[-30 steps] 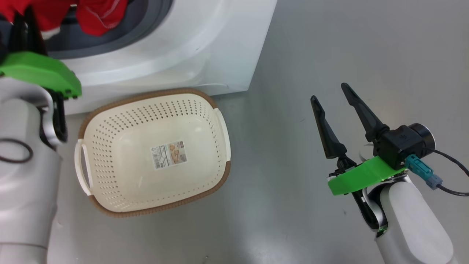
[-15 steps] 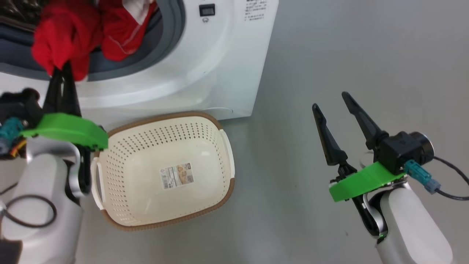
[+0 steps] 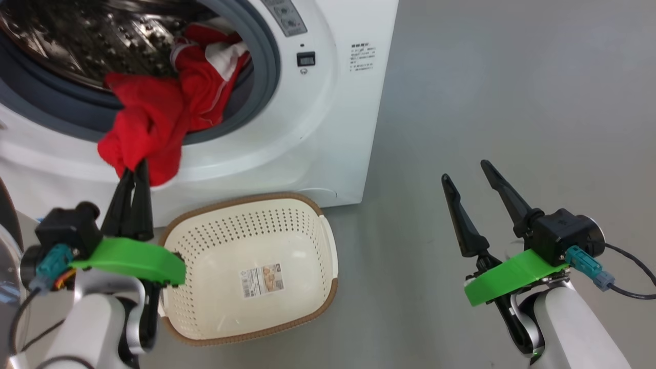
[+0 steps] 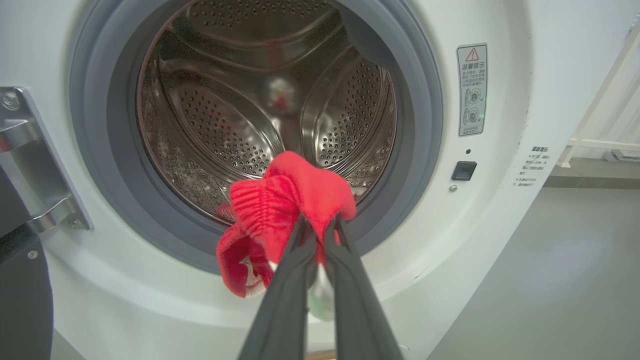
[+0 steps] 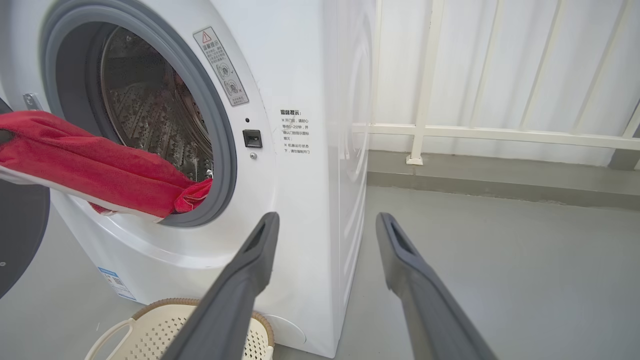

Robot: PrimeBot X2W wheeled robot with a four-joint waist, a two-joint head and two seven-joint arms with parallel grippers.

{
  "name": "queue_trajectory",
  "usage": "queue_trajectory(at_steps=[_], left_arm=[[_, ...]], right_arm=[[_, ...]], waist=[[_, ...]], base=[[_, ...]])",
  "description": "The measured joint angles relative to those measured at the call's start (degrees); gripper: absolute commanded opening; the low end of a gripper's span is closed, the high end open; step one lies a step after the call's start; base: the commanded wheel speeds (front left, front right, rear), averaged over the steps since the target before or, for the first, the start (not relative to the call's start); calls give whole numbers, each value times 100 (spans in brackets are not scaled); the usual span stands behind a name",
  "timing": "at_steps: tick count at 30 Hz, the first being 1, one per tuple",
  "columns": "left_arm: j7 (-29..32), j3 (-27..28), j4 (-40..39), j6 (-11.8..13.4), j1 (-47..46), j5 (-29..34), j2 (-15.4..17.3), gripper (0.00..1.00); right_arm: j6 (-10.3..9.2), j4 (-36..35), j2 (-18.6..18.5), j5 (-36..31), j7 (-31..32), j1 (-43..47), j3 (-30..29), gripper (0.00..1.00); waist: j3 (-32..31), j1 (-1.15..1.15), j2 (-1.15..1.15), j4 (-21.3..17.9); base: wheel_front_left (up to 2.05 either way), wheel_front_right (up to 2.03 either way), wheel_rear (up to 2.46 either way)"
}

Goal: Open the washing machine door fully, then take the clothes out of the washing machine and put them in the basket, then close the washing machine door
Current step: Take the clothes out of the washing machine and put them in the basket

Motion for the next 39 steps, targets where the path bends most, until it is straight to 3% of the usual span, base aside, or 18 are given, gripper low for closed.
queue_trajectory(at_steps=[16, 23, 29, 39], left_arm=[[503, -125, -1677, 482, 1193, 8, 133, 0], [630, -320, -1958, 519, 1467, -44, 34, 0], [573, -469, -1577, 400, 1485, -193, -172, 0], [124, -458, 488, -94, 806, -575, -479, 0]], right_arm=[[0, 31, 4, 100, 16, 297, 9, 100], [0, -35, 4, 109, 30, 298, 31, 100], [0, -44, 4, 135, 29, 297, 46, 100], [0, -93, 4, 135, 33, 260, 66, 100]], waist=[[-587, 0, 0, -21], [-497, 0, 0, -49], [-363, 0, 0, -54], [-53, 0, 0, -51]], base=[[0, 0, 0], [0, 0, 0], [0, 0, 0], [0, 0, 0]])
